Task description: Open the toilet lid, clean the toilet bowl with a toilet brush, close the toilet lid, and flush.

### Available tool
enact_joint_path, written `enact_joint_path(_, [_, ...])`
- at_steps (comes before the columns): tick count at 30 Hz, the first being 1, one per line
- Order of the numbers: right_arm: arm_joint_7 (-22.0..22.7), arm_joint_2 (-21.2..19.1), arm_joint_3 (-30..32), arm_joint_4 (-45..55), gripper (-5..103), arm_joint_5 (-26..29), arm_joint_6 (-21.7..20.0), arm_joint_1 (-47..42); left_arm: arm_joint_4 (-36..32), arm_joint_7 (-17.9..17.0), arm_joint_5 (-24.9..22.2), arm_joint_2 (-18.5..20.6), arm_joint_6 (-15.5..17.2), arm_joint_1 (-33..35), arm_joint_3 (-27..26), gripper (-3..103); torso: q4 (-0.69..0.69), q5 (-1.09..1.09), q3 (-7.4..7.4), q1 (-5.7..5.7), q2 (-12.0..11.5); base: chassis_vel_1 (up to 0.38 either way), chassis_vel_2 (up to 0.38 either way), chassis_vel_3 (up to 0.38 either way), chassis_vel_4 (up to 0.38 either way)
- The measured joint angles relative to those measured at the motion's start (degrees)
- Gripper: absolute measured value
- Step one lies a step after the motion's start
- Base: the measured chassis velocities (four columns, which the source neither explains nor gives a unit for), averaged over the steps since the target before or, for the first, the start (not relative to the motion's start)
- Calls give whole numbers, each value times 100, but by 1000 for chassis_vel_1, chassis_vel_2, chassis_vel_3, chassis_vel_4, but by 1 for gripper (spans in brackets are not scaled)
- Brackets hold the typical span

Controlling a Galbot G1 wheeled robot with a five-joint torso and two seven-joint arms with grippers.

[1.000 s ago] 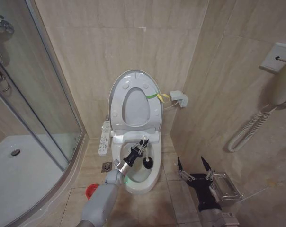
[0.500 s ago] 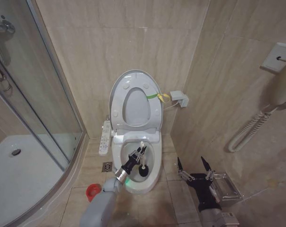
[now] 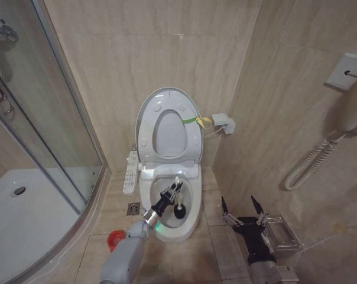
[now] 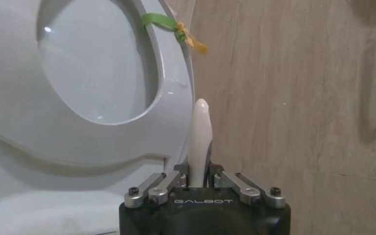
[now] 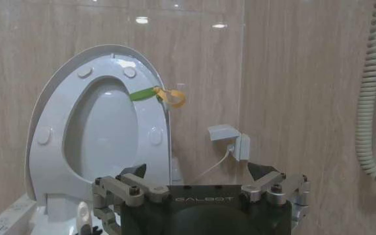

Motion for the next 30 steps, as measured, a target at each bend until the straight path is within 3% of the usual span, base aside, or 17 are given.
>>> enact_joint_path(4, [0,0,0,0,100,0,0,0,-234,-10,42,98,-7,43,-9,19,-1,0,0,0,0,0,0,0,0])
enact_joint_path(6, [0,0,0,0,100,0,0,0,-542,-9,316,210,-101,57,-63,19,-3,-2,1,0,-1,0,0,0,0])
enact_joint_path(9, [0,0,0,0,100,0,0,0,-1037,-60,363,449,-82,130,-64,19,-2,1,0,0,0,0,0,0,0])
enact_joint_path(25, [0,0,0,0,100,0,0,0,-3078,-392,70,1057,187,1098,-132,19,0,-1,0,0,0,0,0,0,0])
enact_joint_path(30, [0,0,0,0,100,0,0,0,-3146,-480,-96,1146,215,1175,-223,19,-1,0,0,0,0,0,0,0,0])
